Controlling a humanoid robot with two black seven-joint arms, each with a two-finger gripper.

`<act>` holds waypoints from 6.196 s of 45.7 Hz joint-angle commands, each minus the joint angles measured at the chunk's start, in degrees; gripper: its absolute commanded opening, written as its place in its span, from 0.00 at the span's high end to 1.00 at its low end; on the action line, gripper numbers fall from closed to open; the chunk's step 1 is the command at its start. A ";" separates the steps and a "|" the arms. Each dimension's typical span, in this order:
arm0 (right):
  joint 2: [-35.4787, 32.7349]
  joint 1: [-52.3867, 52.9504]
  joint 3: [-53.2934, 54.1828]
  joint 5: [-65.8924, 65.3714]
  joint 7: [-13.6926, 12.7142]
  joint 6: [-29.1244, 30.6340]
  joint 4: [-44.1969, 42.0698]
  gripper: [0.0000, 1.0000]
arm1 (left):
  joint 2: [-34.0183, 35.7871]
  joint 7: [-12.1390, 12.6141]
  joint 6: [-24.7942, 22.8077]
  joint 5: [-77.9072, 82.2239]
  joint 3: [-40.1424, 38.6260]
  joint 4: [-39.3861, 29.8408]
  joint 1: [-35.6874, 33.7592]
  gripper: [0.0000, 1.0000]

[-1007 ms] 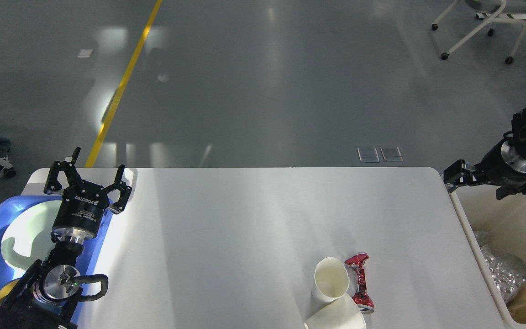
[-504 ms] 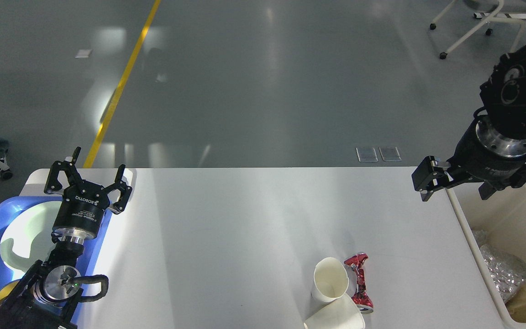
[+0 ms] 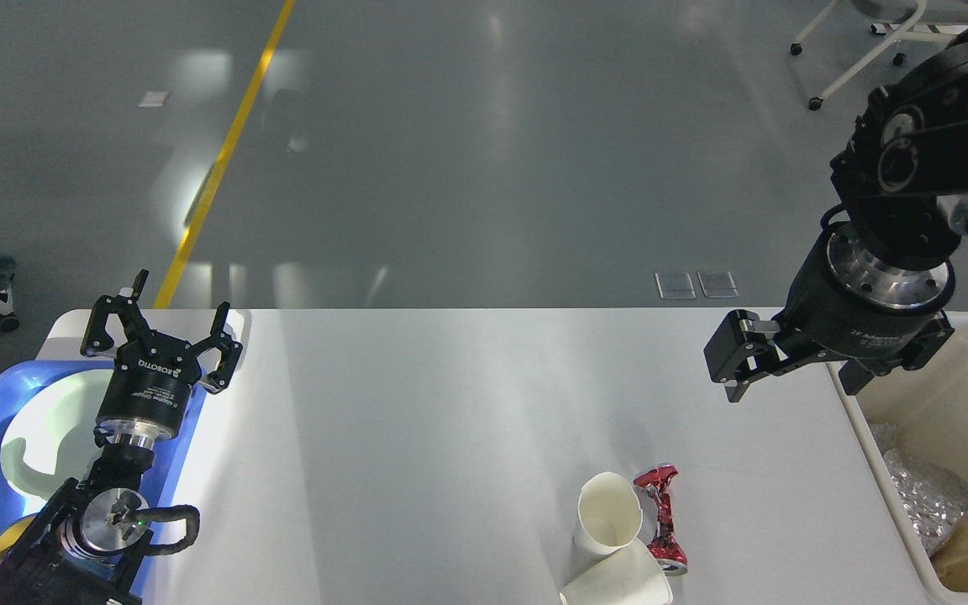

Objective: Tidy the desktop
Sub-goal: 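Raise the right gripper and move it over the white paper cup, then lower the right gripper onto the paper cup rim and grasp it, then lift the paper cup and carry it over the white bin, then lower the paper cup into the bin and release it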

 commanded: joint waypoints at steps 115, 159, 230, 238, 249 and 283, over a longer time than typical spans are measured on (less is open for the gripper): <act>13.45 -53.26 14.06 20.01 -0.25 -37.33 -21.15 1.00 | -0.03 0.04 -0.09 0.00 -0.01 -0.01 0.00 0.03; -2.89 -1.58 -0.88 15.27 -0.51 0.64 -3.04 1.00 | -0.03 0.04 -0.09 0.00 -0.01 -0.01 0.00 0.03; -19.07 -93.76 24.68 5.07 -0.16 -31.16 -79.15 1.00 | -0.03 0.04 -0.09 0.00 -0.01 -0.01 0.00 0.03; -11.25 -103.25 27.24 5.77 -0.16 -39.69 -88.81 1.00 | -0.03 0.04 -0.09 0.00 -0.01 -0.01 0.00 0.03; -5.88 -108.10 28.73 5.95 -0.25 -43.56 -92.78 1.00 | -0.03 0.04 -0.09 0.00 -0.01 -0.01 0.00 0.03; -6.06 -108.10 28.73 5.33 -0.34 -48.22 -91.81 0.00 | 0.05 -0.05 -0.01 0.00 -0.01 -0.01 0.00 0.03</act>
